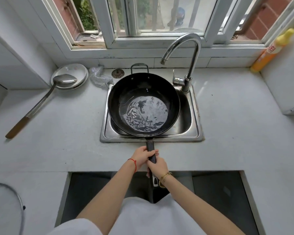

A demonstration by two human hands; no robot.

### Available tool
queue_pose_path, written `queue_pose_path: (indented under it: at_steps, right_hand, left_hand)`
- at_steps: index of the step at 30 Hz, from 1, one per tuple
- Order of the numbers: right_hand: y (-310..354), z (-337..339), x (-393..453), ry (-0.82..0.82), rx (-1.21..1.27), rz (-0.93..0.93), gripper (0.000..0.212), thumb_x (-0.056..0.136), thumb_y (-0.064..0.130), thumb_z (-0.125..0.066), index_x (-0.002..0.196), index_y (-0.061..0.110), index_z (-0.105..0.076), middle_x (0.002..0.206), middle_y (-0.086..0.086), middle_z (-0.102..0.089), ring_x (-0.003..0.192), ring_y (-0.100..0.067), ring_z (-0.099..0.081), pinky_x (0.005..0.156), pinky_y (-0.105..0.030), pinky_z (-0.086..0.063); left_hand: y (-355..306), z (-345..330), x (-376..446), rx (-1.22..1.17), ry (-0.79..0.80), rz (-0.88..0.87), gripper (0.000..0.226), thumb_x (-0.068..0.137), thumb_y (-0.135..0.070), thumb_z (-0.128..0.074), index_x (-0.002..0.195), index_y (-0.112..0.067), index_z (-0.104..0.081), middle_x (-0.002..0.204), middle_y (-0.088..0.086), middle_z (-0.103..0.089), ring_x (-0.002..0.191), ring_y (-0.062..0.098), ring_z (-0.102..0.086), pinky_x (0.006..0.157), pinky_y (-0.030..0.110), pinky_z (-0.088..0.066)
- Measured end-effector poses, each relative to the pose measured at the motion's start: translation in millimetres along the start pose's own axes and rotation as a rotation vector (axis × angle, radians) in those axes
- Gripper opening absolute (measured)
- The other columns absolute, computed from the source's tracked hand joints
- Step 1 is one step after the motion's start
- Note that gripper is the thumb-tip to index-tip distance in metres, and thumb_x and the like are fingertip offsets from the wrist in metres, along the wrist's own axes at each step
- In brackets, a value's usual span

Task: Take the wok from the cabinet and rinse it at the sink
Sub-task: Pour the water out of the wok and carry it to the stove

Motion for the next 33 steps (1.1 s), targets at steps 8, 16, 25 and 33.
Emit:
queue_pose_path:
  at_steps: [8, 16, 25, 33]
  right_hand:
    - [4, -3, -12, -0.181, 0.065, 0.053, 0.024, 0.094, 0.022, -0.056, 0.074, 0.008, -0.057, 0.053, -0.005, -0.056, 0.026, -0.007, -0.048, 0.030, -0.017, -0.036]
    - [8, -1, -21, -0.287, 0.001, 0.108, 0.021, 0.093, 0.026, -0.058, 0.076, 0.014, -0.060, 0.065, -0.007, -0.063, 0.047, -0.020, -0.059, 0.035, -0.021, -0.041]
    - [3, 6, -28, -0.285, -0.050, 0.202, 0.017, 0.091, 0.027, -0.061, 0.075, 0.023, -0.059, 0.064, 0.003, -0.061, 0.055, -0.015, -0.061, 0.046, -0.023, -0.049]
    - [11, 12, -33, -0.228, -0.008, 0.279, 0.022, 0.090, 0.028, -0.061, 0.074, 0.014, -0.062, 0.056, -0.004, -0.060, 0.036, -0.013, -0.055, 0.033, -0.025, -0.044]
  left_hand:
    - [-2, 0, -7, 0.020, 0.004, -0.046, 0.030, 0.096, 0.003, -0.053, 0.123, 0.014, -0.054, 0.119, 0.027, -0.065, 0.087, 0.015, -0.069, 0.068, 0.015, -0.057]
    - [-5, -4, -19, -0.078, 0.067, -0.048, 0.022, 0.098, -0.001, -0.051, 0.118, 0.004, -0.058, 0.107, 0.018, -0.068, 0.093, 0.016, -0.068, 0.080, 0.022, -0.057]
    - [-3, -9, -26, -0.139, 0.073, -0.090, 0.026, 0.095, 0.004, -0.052, 0.121, 0.001, -0.056, 0.106, 0.011, -0.066, 0.096, 0.016, -0.068, 0.074, 0.021, -0.058]
    - [-10, -4, -29, -0.146, -0.006, -0.203, 0.020, 0.088, 0.014, -0.058, 0.098, -0.003, -0.061, 0.094, 0.013, -0.068, 0.083, 0.023, -0.070, 0.083, 0.031, -0.060]
Point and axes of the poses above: each hand's wrist, its own x-axis towards the middle knuckle, its own z-axis out of the back of the hand, y = z × x, the point moved 5 cm from there along x, towards the middle knuckle
